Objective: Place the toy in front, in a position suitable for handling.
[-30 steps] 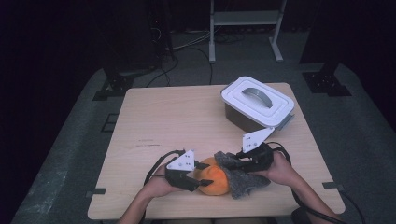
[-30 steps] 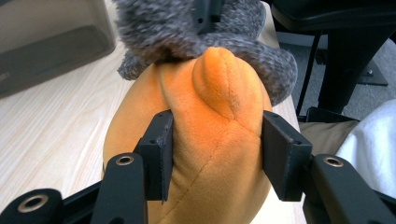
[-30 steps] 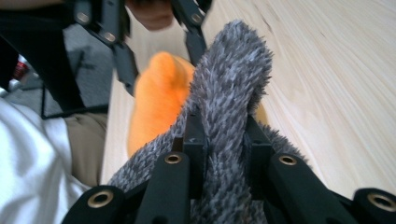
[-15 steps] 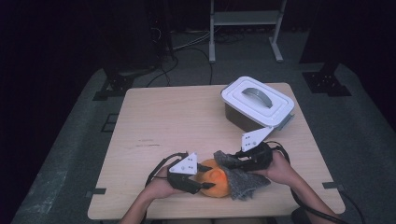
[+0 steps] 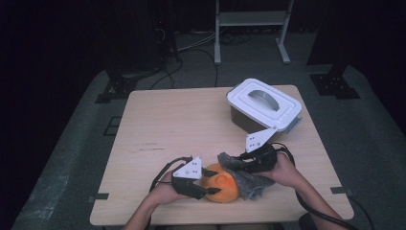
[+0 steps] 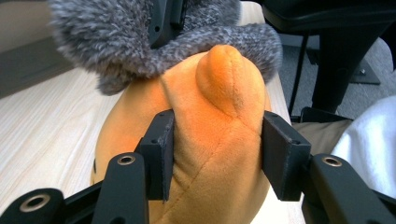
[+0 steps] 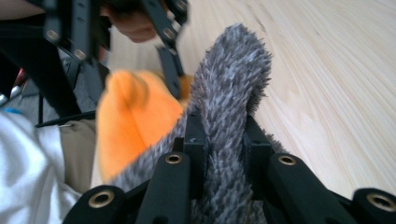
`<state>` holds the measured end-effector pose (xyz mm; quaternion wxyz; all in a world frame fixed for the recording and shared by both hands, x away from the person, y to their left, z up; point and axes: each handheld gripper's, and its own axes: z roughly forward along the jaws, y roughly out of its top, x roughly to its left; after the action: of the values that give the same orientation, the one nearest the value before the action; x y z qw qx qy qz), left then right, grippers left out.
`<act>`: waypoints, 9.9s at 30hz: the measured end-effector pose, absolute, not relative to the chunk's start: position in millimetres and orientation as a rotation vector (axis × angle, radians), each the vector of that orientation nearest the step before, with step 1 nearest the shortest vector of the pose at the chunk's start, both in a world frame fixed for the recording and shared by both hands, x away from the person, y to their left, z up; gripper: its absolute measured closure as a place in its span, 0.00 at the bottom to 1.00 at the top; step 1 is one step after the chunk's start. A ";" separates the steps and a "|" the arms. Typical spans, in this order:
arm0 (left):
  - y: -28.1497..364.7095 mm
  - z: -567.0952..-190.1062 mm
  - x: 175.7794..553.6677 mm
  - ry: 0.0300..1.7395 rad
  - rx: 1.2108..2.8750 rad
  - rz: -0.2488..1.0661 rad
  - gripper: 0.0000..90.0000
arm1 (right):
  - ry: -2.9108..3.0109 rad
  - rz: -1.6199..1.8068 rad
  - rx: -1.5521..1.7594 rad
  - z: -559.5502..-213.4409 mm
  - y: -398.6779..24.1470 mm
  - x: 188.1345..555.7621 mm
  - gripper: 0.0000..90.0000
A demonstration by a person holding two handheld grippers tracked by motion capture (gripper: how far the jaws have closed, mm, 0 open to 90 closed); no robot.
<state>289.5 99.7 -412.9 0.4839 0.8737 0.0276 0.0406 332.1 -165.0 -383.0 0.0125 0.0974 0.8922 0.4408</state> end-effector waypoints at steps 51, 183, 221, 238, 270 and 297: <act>133.6 -404.9 314.0 0.372 1.986 0.083 0.58 | 2.613 1.575 0.345 -391.4 -160.5 326.3 0.84; 116.1 -416.2 319.6 0.411 2.080 0.007 0.52 | 2.613 1.519 0.466 -394.4 -197.3 331.2 0.84; 128.1 -413.9 326.2 0.459 2.051 -0.013 0.22 | 2.659 1.484 0.450 -410.4 -186.1 330.8 0.84; 124.9 -401.4 319.2 0.533 2.042 0.070 0.52 | 2.578 1.546 0.338 -367.4 -166.8 324.4 0.84; 96.3 -413.6 319.4 0.352 2.095 0.016 0.48 | 2.651 1.612 0.487 -417.4 -204.6 347.9 0.83; 100.8 -410.4 315.5 0.358 2.094 0.045 0.17 | 2.677 1.568 0.300 -398.6 -177.7 333.2 0.84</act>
<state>315.5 100.8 -410.4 0.4867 0.8609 0.1471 0.0184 333.2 -177.7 -398.6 0.0124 0.0962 0.8589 0.5029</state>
